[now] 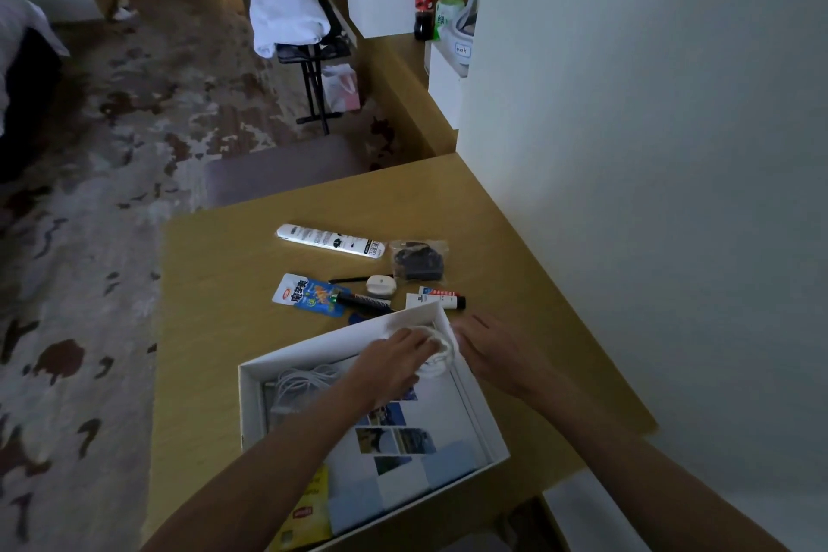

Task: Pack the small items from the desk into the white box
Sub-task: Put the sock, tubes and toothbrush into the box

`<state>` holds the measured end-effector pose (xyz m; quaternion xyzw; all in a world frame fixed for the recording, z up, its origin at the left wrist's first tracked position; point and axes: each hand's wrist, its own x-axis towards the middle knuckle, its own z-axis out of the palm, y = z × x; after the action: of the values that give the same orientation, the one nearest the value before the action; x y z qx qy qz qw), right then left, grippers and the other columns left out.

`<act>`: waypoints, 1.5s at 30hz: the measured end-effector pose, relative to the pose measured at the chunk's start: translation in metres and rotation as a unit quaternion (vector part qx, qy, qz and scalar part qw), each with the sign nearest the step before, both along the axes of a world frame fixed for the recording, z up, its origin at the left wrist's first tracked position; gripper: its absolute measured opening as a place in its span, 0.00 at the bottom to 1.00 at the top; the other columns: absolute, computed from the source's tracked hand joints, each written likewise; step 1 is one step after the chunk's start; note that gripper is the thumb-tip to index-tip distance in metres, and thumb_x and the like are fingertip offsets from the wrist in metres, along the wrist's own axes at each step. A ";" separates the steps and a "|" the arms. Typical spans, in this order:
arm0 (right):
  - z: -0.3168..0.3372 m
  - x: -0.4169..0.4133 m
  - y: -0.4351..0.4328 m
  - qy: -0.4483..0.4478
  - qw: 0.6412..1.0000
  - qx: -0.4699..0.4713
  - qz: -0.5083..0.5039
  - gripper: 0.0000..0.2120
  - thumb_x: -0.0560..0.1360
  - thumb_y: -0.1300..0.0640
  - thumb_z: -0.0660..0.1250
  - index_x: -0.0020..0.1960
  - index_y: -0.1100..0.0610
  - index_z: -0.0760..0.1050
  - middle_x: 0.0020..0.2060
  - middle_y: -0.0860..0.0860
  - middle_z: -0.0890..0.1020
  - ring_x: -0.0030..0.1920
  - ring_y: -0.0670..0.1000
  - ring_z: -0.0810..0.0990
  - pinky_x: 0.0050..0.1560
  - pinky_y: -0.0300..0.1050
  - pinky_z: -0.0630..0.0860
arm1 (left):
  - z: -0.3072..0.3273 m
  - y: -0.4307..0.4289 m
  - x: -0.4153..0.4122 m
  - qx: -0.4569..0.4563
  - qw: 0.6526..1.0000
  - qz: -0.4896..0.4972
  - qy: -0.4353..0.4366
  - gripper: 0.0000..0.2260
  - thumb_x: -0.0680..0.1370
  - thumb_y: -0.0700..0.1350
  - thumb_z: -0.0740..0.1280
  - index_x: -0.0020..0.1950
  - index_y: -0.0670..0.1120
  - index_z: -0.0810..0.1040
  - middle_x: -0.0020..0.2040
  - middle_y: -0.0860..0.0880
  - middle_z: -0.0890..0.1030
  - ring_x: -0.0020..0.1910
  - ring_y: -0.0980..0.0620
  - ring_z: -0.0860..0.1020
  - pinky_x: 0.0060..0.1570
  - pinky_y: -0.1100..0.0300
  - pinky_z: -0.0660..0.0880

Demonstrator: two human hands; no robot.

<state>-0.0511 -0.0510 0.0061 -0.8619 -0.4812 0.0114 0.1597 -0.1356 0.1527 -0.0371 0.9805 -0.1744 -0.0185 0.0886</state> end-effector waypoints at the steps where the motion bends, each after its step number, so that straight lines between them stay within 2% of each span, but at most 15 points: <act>1: 0.002 0.004 0.001 -0.012 1.000 0.000 0.012 0.03 0.78 0.59 0.63 0.48 0.58 0.75 0.42 0.52 0.79 0.36 0.48 0.73 0.36 0.43 0.76 | 0.000 -0.003 0.002 -0.009 1.000 0.021 0.020 0.27 0.72 0.47 0.69 0.69 0.50 0.65 0.68 0.47 0.69 0.64 0.48 0.70 0.46 0.51 0.80; 4: 0.005 0.014 0.002 -0.064 0.997 0.019 0.049 0.03 0.73 0.63 0.69 0.47 0.59 0.78 0.42 0.53 0.81 0.37 0.46 0.75 0.36 0.29 0.67 | 0.004 -0.001 0.006 -0.049 0.989 0.070 0.118 0.30 0.72 0.49 0.69 0.71 0.51 0.61 0.71 0.49 0.65 0.68 0.47 0.65 0.56 0.48 0.76; 6: 0.005 0.022 0.004 -0.014 0.998 0.062 0.028 0.05 0.76 0.64 0.66 0.51 0.61 0.78 0.44 0.54 0.82 0.38 0.43 0.73 0.36 0.25 0.64 | 0.010 0.007 0.006 -0.077 0.973 0.099 0.195 0.33 0.71 0.52 0.71 0.73 0.52 0.61 0.74 0.50 0.64 0.71 0.49 0.62 0.64 0.49 0.68; 8: 0.003 0.032 0.008 0.074 0.988 0.133 -0.010 0.08 0.79 0.62 0.63 0.56 0.60 0.78 0.46 0.55 0.82 0.39 0.45 0.76 0.36 0.29 0.71 | 0.022 0.012 0.004 -0.144 0.948 0.143 0.245 0.29 0.71 0.52 0.71 0.71 0.53 0.66 0.72 0.50 0.68 0.70 0.51 0.65 0.67 0.52 0.66; 10: -0.001 0.045 0.014 0.130 0.974 0.180 -0.036 0.09 0.80 0.59 0.63 0.58 0.57 0.77 0.44 0.53 0.83 0.38 0.47 0.80 0.36 0.37 0.77 | 0.036 0.015 0.002 -0.249 0.922 0.193 0.223 0.17 0.72 0.47 0.69 0.61 0.54 0.76 0.65 0.51 0.76 0.62 0.55 0.74 0.62 0.55 0.72; 12: -0.007 0.058 0.018 0.153 0.972 0.172 -0.055 0.08 0.80 0.55 0.62 0.58 0.51 0.75 0.44 0.48 0.82 0.39 0.42 0.79 0.37 0.37 0.78 | 0.051 0.017 0.002 -0.308 0.902 0.249 0.171 0.10 0.75 0.42 0.66 0.53 0.51 0.81 0.57 0.51 0.81 0.53 0.57 0.78 0.53 0.61 0.75; 16: -0.025 0.080 0.034 0.200 0.972 0.085 -0.090 0.09 0.80 0.54 0.62 0.59 0.47 0.73 0.48 0.46 0.81 0.42 0.39 0.77 0.38 0.36 0.74 | 0.070 0.018 -0.002 -0.376 0.841 0.383 0.071 0.08 0.78 0.41 0.61 0.46 0.51 0.78 0.42 0.56 0.82 0.36 0.60 0.80 0.42 0.60 0.78; 19: -0.037 0.082 0.050 0.223 0.971 0.026 -0.077 0.12 0.79 0.58 0.63 0.62 0.53 0.74 0.57 0.53 0.80 0.54 0.49 0.79 0.52 0.44 0.76 | 0.074 0.022 -0.007 -0.361 0.825 0.435 -0.004 0.07 0.77 0.39 0.62 0.46 0.50 0.78 0.39 0.55 0.82 0.33 0.61 0.77 0.39 0.62 0.76; 21: -0.042 0.082 0.059 0.213 0.975 -0.010 -0.056 0.12 0.79 0.58 0.64 0.63 0.55 0.74 0.59 0.55 0.79 0.58 0.53 0.77 0.56 0.47 0.75 | 0.075 0.028 -0.009 -0.329 0.825 0.460 -0.013 0.06 0.77 0.40 0.63 0.47 0.49 0.78 0.42 0.52 0.83 0.39 0.57 0.79 0.43 0.58 0.77; 24: -0.049 0.085 0.071 0.184 0.978 -0.080 -0.055 0.12 0.78 0.57 0.64 0.62 0.54 0.73 0.61 0.55 0.77 0.59 0.55 0.76 0.54 0.48 0.73 | 0.071 0.040 -0.006 -0.285 0.824 0.490 0.011 0.05 0.76 0.43 0.63 0.47 0.50 0.78 0.46 0.47 0.82 0.45 0.47 0.79 0.47 0.53 0.77; 29: -0.057 0.086 0.081 0.116 0.982 -0.139 -0.055 0.12 0.77 0.53 0.65 0.60 0.52 0.74 0.61 0.53 0.77 0.58 0.55 0.76 0.52 0.47 0.71 | 0.064 0.054 0.013 -0.271 0.825 0.495 0.017 0.08 0.75 0.43 0.61 0.46 0.53 0.79 0.43 0.51 0.80 0.39 0.51 0.76 0.40 0.59 0.71; 32: -0.062 0.089 0.083 0.105 0.983 -0.140 -0.058 0.09 0.76 0.54 0.65 0.56 0.52 0.75 0.59 0.54 0.78 0.57 0.54 0.76 0.53 0.48 0.72 | 0.055 0.062 0.024 -0.279 0.826 0.486 0.052 0.08 0.76 0.43 0.59 0.47 0.53 0.76 0.43 0.49 0.81 0.38 0.49 0.76 0.38 0.56 0.74; 36: -0.068 0.094 0.083 0.089 0.980 -0.163 -0.069 0.14 0.76 0.52 0.66 0.60 0.51 0.74 0.60 0.53 0.76 0.58 0.55 0.75 0.54 0.49 0.71 | 0.043 0.072 0.038 -0.284 0.824 0.490 0.031 0.08 0.77 0.45 0.58 0.51 0.53 0.74 0.43 0.48 0.82 0.40 0.48 0.78 0.40 0.51 0.78; 42: -0.075 0.108 0.086 0.067 0.964 -0.248 -0.066 0.22 0.75 0.49 0.67 0.67 0.51 0.70 0.64 0.53 0.76 0.62 0.54 0.75 0.59 0.51 0.71 | 0.015 0.099 0.058 -0.177 0.893 0.403 0.094 0.09 0.77 0.44 0.58 0.55 0.53 0.71 0.48 0.46 0.81 0.43 0.47 0.78 0.42 0.49 0.78; 45: -0.079 0.116 0.084 0.067 0.959 -0.268 -0.058 0.26 0.74 0.44 0.68 0.68 0.51 0.69 0.62 0.53 0.77 0.60 0.55 0.76 0.55 0.50 0.73 | -0.002 0.109 0.068 -0.120 0.928 0.321 0.145 0.13 0.76 0.42 0.60 0.60 0.50 0.71 0.57 0.47 0.77 0.54 0.45 0.76 0.48 0.46 0.77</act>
<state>0.0649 0.0326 -0.0732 -0.8966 -0.3983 0.1882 -0.0452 -0.0678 0.2619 -0.0393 0.9528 0.1632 -0.1099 0.2311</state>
